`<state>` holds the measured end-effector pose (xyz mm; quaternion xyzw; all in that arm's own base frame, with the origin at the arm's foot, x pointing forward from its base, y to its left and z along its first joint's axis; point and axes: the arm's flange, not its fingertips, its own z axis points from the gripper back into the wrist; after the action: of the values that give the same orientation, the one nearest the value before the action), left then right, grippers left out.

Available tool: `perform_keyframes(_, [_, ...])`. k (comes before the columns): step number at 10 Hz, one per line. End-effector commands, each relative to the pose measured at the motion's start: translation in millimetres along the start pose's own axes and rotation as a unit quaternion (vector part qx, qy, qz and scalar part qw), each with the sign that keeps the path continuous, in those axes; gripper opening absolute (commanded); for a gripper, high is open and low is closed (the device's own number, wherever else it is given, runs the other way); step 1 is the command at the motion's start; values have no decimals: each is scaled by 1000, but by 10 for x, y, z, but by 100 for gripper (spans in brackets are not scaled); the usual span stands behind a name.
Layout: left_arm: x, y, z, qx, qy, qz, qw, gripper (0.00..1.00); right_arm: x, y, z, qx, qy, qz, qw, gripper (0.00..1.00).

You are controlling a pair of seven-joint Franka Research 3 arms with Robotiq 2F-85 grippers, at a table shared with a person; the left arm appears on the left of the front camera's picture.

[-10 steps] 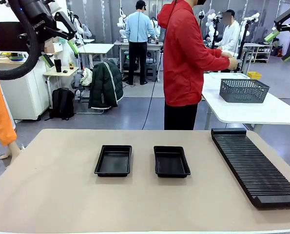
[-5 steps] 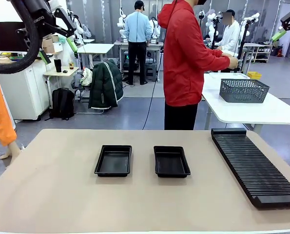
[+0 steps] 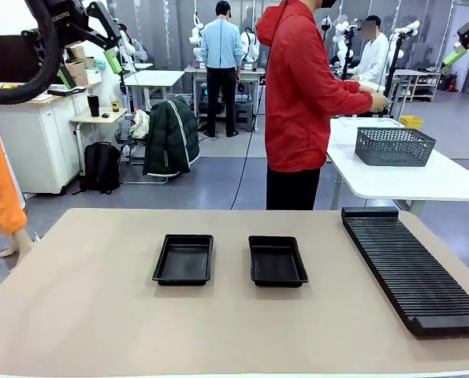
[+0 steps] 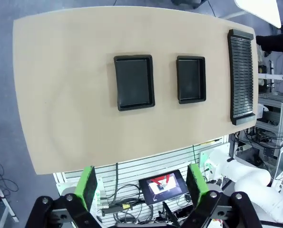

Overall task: Inspect and transfer BCBs to ESD trays.
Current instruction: Pick up the Blank PCB from the PCB Rack and place it in the left ESD tray.

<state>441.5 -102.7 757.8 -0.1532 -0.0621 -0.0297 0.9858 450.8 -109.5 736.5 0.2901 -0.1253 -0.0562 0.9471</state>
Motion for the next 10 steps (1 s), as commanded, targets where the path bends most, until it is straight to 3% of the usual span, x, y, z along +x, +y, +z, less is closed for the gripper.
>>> perform_keyframes(1, [55,-51,10,27,-29,-15,999,100,-40,-68,3,-3,-2,-6,1000,100])
perform_keyframes(10, [55,-83,50,16,-32,-10,999,100,-4,-54,30,0,-3,-5,1000,100])
